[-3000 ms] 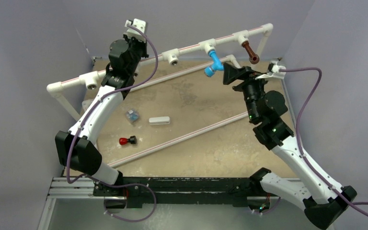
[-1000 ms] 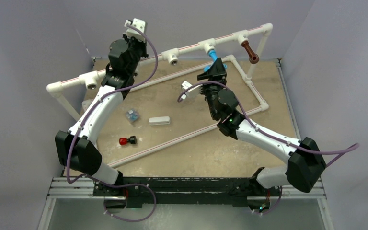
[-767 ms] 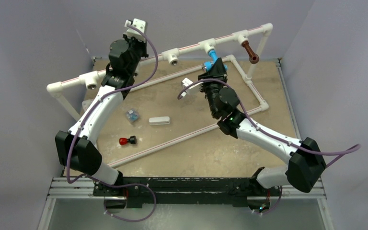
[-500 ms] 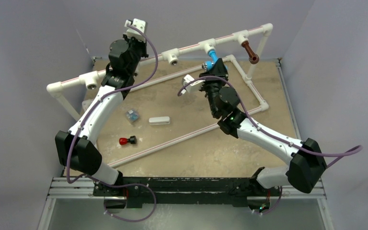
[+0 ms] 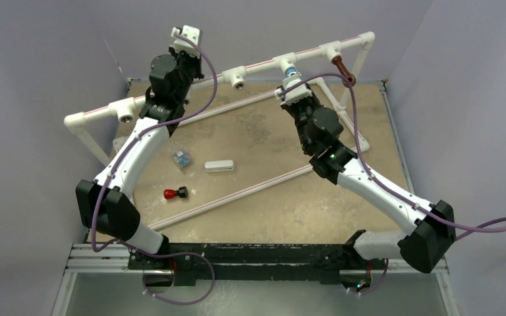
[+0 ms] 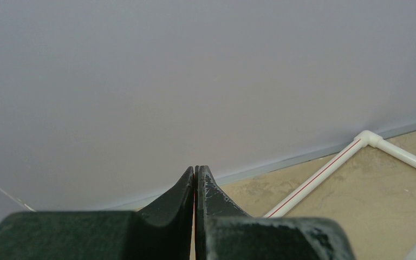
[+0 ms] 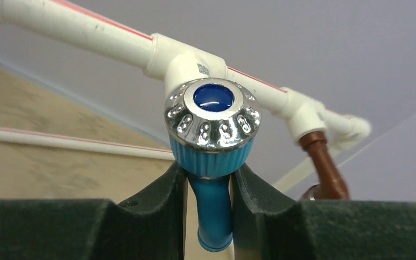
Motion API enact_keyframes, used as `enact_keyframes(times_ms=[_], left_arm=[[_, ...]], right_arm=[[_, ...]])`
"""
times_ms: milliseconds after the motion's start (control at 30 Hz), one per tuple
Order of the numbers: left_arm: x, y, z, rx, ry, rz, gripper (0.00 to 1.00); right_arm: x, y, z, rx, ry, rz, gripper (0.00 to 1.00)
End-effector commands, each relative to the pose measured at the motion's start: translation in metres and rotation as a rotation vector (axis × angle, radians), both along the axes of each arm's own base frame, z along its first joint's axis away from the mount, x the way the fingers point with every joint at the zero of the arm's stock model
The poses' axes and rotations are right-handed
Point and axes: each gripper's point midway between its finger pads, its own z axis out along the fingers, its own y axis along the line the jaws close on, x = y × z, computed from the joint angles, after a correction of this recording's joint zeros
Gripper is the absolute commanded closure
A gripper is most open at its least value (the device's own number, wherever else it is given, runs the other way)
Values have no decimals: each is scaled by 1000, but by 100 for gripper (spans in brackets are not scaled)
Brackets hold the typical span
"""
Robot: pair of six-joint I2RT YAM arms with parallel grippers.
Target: Install the water faucets
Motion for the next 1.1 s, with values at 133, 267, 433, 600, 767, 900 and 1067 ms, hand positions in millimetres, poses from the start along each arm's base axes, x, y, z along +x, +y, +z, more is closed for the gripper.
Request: enact_keyframes(times_ms=[133, 267, 433, 600, 767, 900, 1067], left_arm=[[-3, -16, -58, 65, 165, -62, 100], [-4, -16, -57, 66, 163, -62, 100], [-4, -16, -56, 64, 163, -64, 100], [-5, -16, -55, 63, 160, -64, 100], [-6, -16, -54, 62, 159, -67, 100], [-6, -16, -54, 62, 159, -66, 100], [-5, -16, -55, 62, 161, -65, 100]], right_arm=[[-14, 12, 75, 1007, 43, 348, 100], [-17, 16, 79, 1209, 105, 422, 100], [-24, 20, 80, 1444, 182, 505, 100], [-26, 15, 69, 1706, 304, 598, 100], [-30, 20, 56, 1866, 412, 683, 100], [-31, 18, 53, 1870, 415, 673, 83], [-38, 11, 51, 1792, 375, 649, 43]])
